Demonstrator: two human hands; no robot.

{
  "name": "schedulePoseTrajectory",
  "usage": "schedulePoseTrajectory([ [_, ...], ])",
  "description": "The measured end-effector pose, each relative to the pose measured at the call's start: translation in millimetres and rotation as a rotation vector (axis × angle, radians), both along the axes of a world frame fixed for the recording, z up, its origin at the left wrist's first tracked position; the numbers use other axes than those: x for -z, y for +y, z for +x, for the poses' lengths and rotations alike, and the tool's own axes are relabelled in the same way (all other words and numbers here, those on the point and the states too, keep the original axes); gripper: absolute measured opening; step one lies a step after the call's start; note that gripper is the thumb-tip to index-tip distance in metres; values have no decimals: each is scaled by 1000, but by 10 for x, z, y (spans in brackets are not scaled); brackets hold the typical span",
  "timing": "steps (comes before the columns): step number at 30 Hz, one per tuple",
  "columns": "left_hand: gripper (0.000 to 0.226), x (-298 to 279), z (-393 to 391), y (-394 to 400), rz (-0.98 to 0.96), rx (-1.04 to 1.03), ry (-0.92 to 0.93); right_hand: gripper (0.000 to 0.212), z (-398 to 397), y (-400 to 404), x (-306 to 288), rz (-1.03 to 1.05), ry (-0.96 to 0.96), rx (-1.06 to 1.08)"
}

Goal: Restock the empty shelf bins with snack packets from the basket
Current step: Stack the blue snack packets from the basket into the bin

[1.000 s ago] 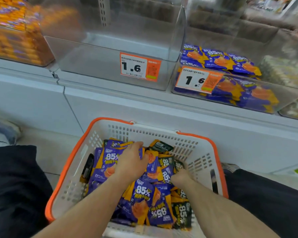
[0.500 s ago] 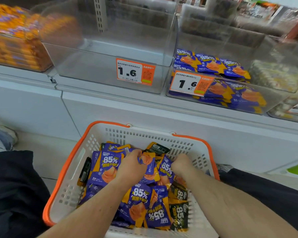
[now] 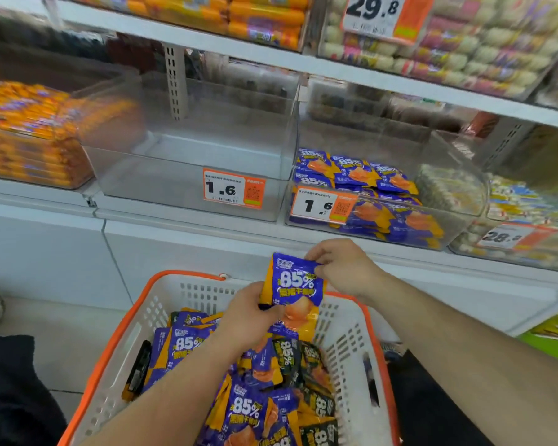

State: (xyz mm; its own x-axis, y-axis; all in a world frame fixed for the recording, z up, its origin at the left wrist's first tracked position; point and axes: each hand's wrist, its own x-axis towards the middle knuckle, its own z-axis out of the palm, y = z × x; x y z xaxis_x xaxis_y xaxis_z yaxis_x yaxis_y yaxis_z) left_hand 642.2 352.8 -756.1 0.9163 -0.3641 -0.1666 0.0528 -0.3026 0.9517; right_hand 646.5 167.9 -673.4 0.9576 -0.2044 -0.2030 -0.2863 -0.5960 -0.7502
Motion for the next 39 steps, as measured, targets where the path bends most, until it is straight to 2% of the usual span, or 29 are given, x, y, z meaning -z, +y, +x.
schedulePoseTrajectory([
  [5, 26, -350, 24, -15, -197, -164, -61, 32, -144, 99, -179, -3, -437, 191],
  [11, 20, -890, 100, -214, -393, -203, -118, 37, -332, 268, -278, 259, -418, 161],
  [14, 15, -1097, 234, -351, -319, -161, -257, 46, -201, 189, -437, 314, -517, 230],
  [16, 12, -1214, 385, -437, -218, -125, -488, 48, -52, 37, -635, 310, -578, 302],
  [18, 44, -1329, 605, -518, 41, -176, -814, 45, 110, -163, -886, 276, -617, 386],
  [19, 61, -1355, 726, -539, 236, -199, -926, 41, 191, -279, -998, 262, -605, 434],
  [21, 76, -1365, 904, -532, 639, -134, -927, 28, 413, -567, -1119, 177, -544, 520],
  [22, 77, -1317, 963, -508, 774, -76, -877, 23, 534, -713, -1129, 124, -513, 548],
  [24, 71, -1155, 1013, -474, 887, -27, -909, 18, 814, -1044, -1020, 24, -420, 580],
  [27, 68, -1005, 1025, -488, 934, -121, -1029, 22, 867, -1071, -1008, -212, -216, 565],
  [30, 67, -1010, 1016, -503, 954, -137, -1040, 36, 835, -984, -966, -286, -37, 508],
  [31, 67, -1008, 1018, -507, 951, -142, -1046, 36, 843, -966, -945, -367, 4, 501],
  [35, 65, -1021, 989, -508, 953, -137, -1022, 15, 882, -890, -911, -623, 160, 403],
  [39, 62, -1008, 995, -523, 951, -159, -1044, 36, 841, -808, -949, -771, 290, 221],
])
